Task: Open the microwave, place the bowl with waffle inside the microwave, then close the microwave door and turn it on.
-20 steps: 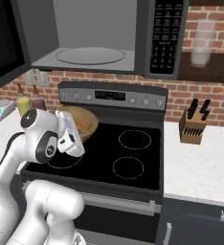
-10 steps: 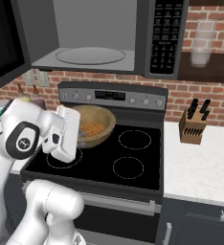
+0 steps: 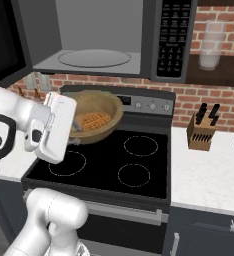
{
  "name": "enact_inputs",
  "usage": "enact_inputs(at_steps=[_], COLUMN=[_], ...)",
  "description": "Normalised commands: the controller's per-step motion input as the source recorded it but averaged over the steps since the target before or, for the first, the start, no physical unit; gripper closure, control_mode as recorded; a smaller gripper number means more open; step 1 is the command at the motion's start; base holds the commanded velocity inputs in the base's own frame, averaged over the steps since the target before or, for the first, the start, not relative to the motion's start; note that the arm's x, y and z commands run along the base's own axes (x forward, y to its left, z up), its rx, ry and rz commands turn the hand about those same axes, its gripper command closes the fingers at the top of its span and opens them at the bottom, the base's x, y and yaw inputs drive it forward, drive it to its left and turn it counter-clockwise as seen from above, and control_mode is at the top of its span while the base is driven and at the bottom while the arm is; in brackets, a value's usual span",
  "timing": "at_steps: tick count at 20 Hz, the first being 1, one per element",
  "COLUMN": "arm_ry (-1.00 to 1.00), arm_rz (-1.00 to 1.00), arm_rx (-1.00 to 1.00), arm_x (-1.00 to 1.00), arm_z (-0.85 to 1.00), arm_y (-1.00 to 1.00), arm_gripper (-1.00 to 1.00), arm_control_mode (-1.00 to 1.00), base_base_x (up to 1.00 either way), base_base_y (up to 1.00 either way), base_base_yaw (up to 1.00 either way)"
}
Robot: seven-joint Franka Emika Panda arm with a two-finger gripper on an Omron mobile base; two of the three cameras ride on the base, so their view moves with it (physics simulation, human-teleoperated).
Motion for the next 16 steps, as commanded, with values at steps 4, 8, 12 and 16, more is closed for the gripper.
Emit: enact_inputs(at_steps=[4, 8, 12, 16], arm_ry=[-0.33, -0.24, -0.03, 0.03], arm_rz=[0.06, 0.16, 0.16, 0.13], arm_rx=[-0.02, -0.03, -0.11, -0.19], arm_x=[-0.39, -0.2, -0.08, -0.01], arm_z=[0.49, 0.43, 0.46, 0.56], arm_y=[0.01, 0.0, 0.0, 0.05], arm_gripper=[1.0, 1.0, 1.0, 1.0], arm_control_mode=[-1.0, -1.0, -1.0, -1.0], base_base_x=[0.0, 0.0, 0.0, 0.0], base_base_y=[0.0, 0.0, 0.0, 0.0], base_base_yaw=[0.0, 0.0, 0.0, 0.0])
